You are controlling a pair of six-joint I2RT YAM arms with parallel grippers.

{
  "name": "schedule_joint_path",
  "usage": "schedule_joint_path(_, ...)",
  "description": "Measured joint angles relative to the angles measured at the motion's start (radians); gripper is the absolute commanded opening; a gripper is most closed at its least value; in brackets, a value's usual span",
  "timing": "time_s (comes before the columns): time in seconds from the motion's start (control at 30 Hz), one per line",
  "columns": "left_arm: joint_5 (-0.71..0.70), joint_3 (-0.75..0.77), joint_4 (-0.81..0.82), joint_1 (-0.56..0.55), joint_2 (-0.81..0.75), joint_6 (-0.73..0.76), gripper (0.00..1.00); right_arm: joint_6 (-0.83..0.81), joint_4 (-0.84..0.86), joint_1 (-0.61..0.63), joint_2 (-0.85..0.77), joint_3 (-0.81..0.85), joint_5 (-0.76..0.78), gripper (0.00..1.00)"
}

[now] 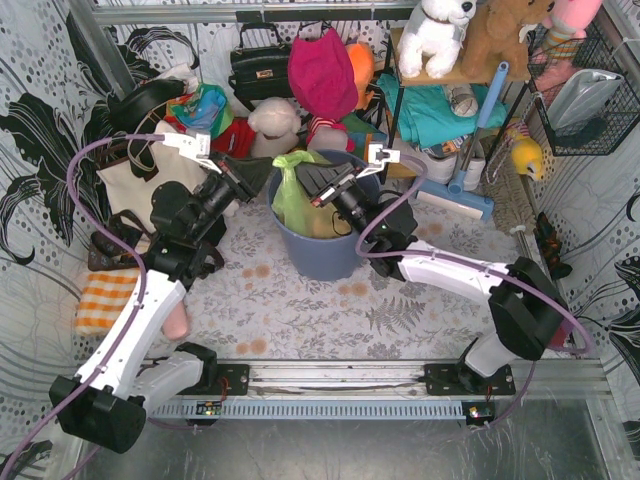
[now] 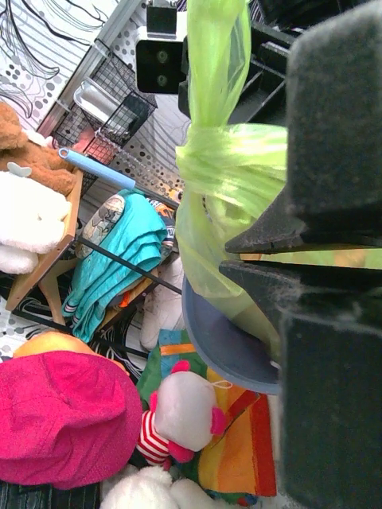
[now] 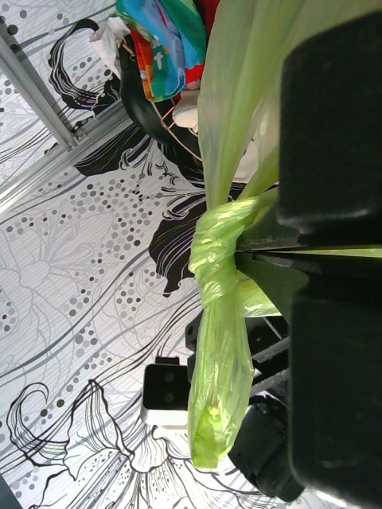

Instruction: Tie the trash bag

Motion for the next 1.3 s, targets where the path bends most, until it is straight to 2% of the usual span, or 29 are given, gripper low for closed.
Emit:
schedule_joint_path(0.3, -0.029, -0.003, -0.048, 0.000, -0.027, 0.006, 0.16, 0.005, -0.002, 0.000, 0.097, 0.067, 0.000, 0.00)
schedule_joint_path(0.6, -0.031, -0.059, -0.050, 0.000, -0.024, -0.019, 0.13, 0.016, 0.008, 0.000, 0.128, 0.092, 0.000, 0.00)
schedule_joint_path(1.03, 0.116, -0.075, 0.019, -0.039, -0.016, -0.055, 0.11, 0.032, 0.060, 0.000, 0.161, 0.109, 0.000, 0.00)
schedule_joint_path(1.17, 0.138, -0.075, 0.003, -0.051, -0.018, -0.045, 0.12, 0.035, 0.090, -0.001, 0.164, 0.109, -0.014, 0.00)
schedule_joint_path(1.3, 0.101, -0.075, -0.042, -0.054, -0.034, -0.022, 0.18, 0.040, 0.128, 0.000, 0.167, 0.108, -0.041, 0.00)
